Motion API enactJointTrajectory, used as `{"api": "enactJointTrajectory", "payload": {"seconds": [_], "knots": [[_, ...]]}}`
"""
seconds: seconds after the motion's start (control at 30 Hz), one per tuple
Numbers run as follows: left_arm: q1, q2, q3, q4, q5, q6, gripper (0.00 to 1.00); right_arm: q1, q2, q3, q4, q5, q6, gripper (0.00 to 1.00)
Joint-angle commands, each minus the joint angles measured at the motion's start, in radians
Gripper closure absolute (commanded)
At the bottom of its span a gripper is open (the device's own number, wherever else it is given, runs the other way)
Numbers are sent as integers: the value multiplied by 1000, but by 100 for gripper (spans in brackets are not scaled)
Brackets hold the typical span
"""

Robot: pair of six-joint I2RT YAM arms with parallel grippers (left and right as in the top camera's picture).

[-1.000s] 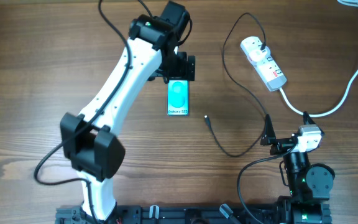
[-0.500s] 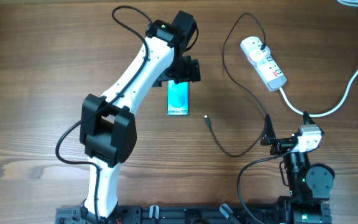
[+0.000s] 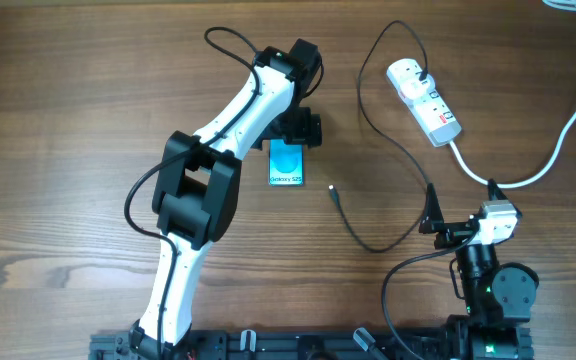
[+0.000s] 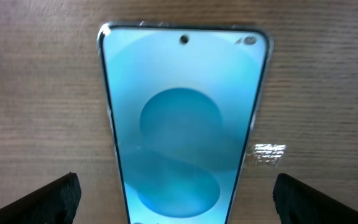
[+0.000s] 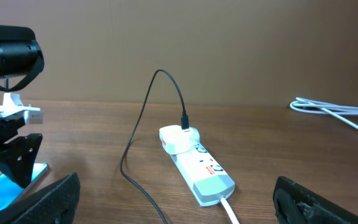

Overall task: Plug charger to phone and switch on socket
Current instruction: 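Close the left gripper on the phone's long edges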

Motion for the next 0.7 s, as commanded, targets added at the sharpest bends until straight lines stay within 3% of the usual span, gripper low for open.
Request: {"api": "enactJointTrajectory", "payload": {"seconds": [0.0,0.3,0.43,0.67], "knots": [[-4,20,-26,26,-13,64,0,3,-5,0,5,13,-12,0],[-5,20,-147,96,-13,73,0,3,-5,0,5,13,-11,0],[-5,20,-165,114,-13,-5,0,3,-5,0,5,13,-11,0],[-16,20,-165,149,-8,-30,0,3,-5,0,5,13,-12,0]]}}
